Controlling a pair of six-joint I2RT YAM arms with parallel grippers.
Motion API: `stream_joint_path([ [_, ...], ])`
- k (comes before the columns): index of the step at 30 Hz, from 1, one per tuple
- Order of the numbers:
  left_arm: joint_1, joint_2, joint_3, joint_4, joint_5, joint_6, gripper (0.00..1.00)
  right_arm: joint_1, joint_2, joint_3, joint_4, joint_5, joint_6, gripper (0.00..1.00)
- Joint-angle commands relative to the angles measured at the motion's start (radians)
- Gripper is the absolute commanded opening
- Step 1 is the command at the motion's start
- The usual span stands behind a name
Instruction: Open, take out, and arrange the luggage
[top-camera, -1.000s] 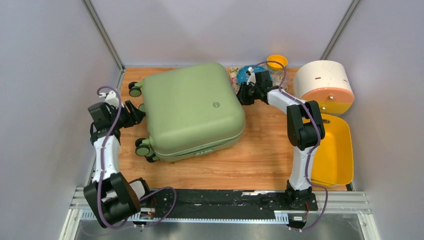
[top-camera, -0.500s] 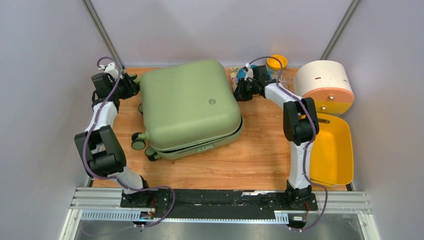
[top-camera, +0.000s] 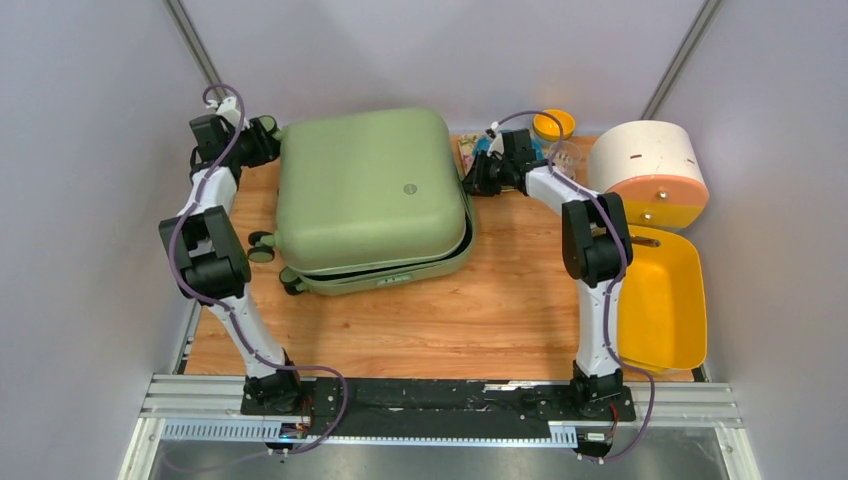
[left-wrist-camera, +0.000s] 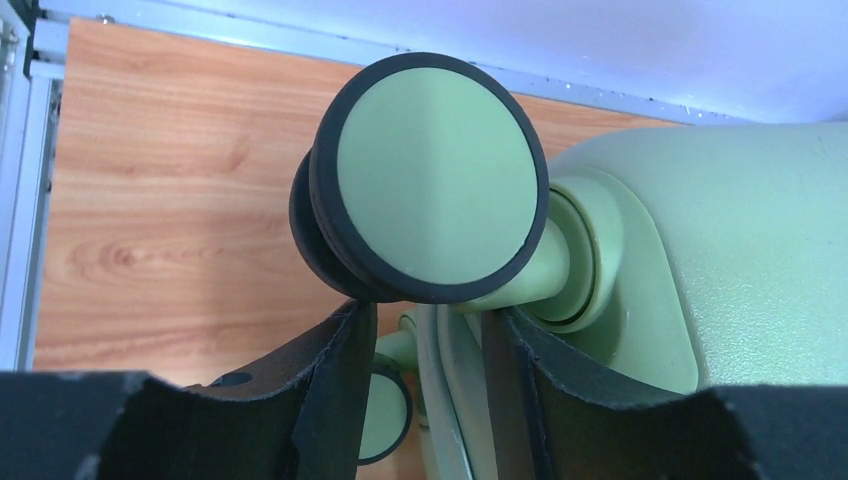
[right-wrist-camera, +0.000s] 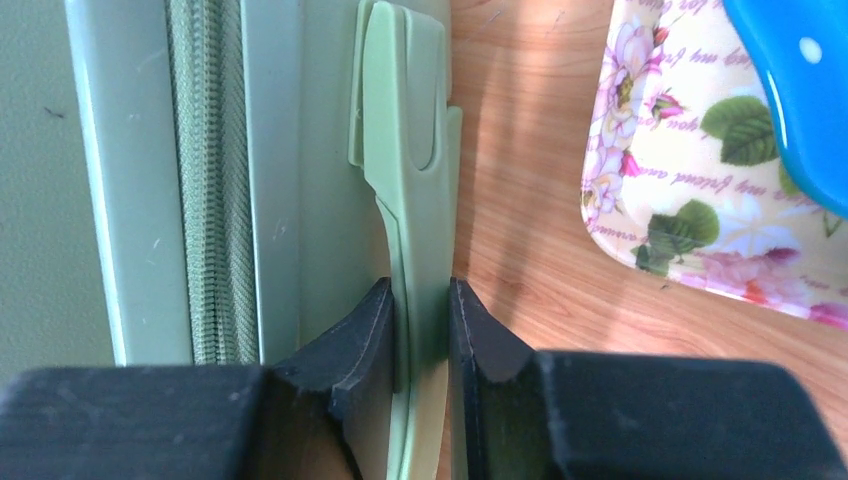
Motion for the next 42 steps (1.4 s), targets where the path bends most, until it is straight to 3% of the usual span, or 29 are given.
stream_joint_path([
  [1, -0.037, 0.058, 0.119, 0.104, 0.041, 0.04, 0.51, 0.03, -0.113, -0.046, 0.146, -0.01, 0.034, 0.0],
  [7, -0.056, 0.205, 0.325, 0.12, -0.001, 0.088, 0.54, 0.027, -0.067, 0.045, 0.146, 0.007, 0.025, 0.0],
  [13, -0.04, 0.137, 0.393, 0.018, -0.003, 0.143, 0.77, 0.028, -0.136, -0.002, 0.146, -0.017, 0.04, 0.01],
  [17, -0.025, -0.041, 0.223, -0.075, -0.018, 0.117, 0.82, -0.002, -0.205, -0.043, 0.148, 0.003, 0.016, 0.36],
  [22, 0.05, -0.289, 0.005, -0.079, -0.008, -0.039, 0.83, -0.039, -0.263, -0.043, 0.129, -0.003, 0.008, 0.54],
  [30, 0.183, -0.575, -0.26, -0.214, -0.1, -0.11, 0.84, -0.041, -0.401, -0.123, 0.076, -0.075, -0.07, 0.57],
  [36, 0.363, -0.927, -0.67, -0.192, -0.044, -0.298, 0.87, -0.039, -0.571, -0.278, 0.048, -0.086, -0.239, 0.6],
  [39, 0.38, -1.058, -0.857, -0.142, -0.041, -0.29, 0.9, -0.035, -0.677, -0.399, 0.12, -0.095, -0.346, 0.67],
  [42, 0.382, -1.13, -0.968, -0.156, -0.077, -0.295, 0.91, -0.035, -0.766, -0.497, 0.209, -0.041, -0.386, 0.82],
])
